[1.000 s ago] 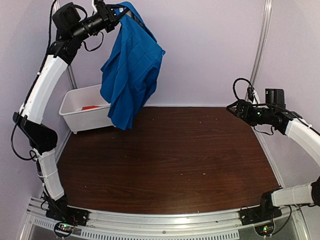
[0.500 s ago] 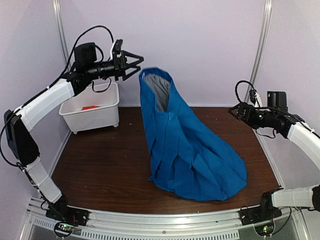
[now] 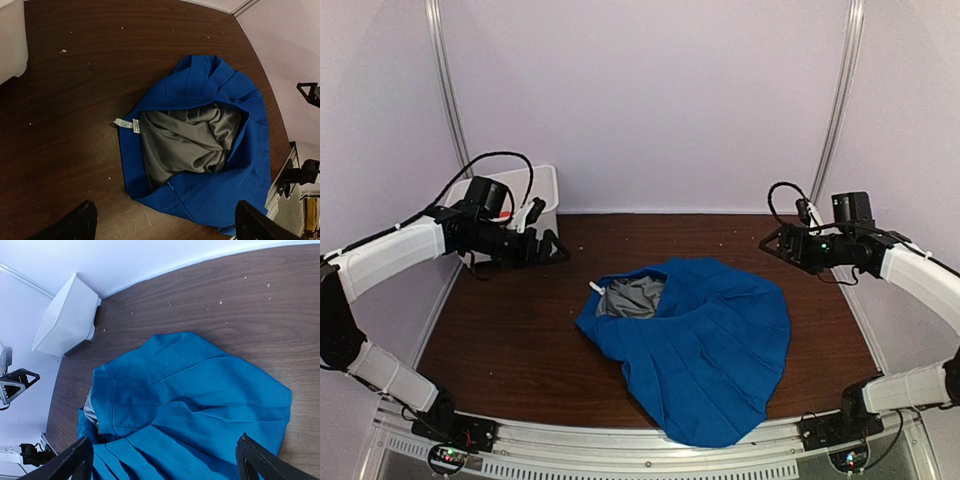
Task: Fold and stack the mixed laundry pile
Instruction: Place the crumpled skirt at the center of the board, then pick up the crumpled skirt from the center of the board.
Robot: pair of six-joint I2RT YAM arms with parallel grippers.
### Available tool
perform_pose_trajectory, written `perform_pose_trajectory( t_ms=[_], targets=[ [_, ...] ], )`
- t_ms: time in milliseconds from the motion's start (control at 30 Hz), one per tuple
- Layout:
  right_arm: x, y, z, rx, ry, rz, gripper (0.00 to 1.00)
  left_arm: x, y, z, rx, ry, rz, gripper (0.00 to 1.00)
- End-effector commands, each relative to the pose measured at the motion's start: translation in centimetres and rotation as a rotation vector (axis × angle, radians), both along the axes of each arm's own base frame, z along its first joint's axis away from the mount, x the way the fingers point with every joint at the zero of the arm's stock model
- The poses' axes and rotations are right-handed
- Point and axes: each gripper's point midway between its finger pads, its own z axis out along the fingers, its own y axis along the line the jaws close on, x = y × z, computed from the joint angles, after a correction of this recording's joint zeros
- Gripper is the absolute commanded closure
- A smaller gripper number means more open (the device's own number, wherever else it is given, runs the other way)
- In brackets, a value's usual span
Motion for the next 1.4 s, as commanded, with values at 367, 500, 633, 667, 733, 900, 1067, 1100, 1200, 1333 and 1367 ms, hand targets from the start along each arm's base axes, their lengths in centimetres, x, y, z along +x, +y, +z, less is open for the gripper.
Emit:
perform_pose_trajectory(
  t_ms=[367,500,633,667,733,900,1067,1100,1200,1333,1367],
  targets=[
    [0.4,16.0,-1.9,-0.272,-0.013,0.583,0.23,-4.6,-0.2,-7.6,0.072,0.093,-0.067,0.09],
    [-0.2,18.3,-1.8,-0.334,-0.148,0.787,0.28,-4.7,-0.1,-7.4,0.071,0.092,-0.054,0.08],
    [0.1,18.9,-2.4,-0.362,-0.186,0.871,0.26,-4.8,0.1,-7.2,0.071,0.091,-0.042,0.08],
    [0.0,19.2,-2.6,-0.361,-0.188,0.892,0.26,-4.9,0.2,-7.2,0.071,0.090,-0.042,0.08],
    [-0.2,19.7,-3.3,-0.359,-0.182,0.934,0.27,-5.0,0.2,-7.2,0.072,0.091,-0.038,0.08],
    [-0.4,20.8,-5.4,-0.376,-0.159,1.001,0.32,-4.9,0.5,-7.3,0.083,0.095,-0.027,0.08],
    [0.4,21.0,-6.9,-0.411,-0.157,1.010,0.31,-4.9,0.5,-7.0,0.081,0.095,-0.023,0.08],
    [0.6,21.1,-7.1,-0.417,-0.154,1.007,0.30,-4.9,0.5,-7.0,0.081,0.096,-0.023,0.08],
    [1.7,21.2,-7.6,-0.454,-0.174,0.991,0.29,-5.0,0.6,-7.1,0.086,0.102,-0.019,0.08],
    [2.7,21.8,-8.4,-0.465,-0.166,0.986,0.34,-5.1,0.9,-6.9,0.099,0.099,-0.011,0.08],
    [2.9,22.0,-8.5,-0.465,-0.163,0.986,0.37,-5.2,1.0,-7.0,0.100,0.099,-0.010,0.08]
  ],
)
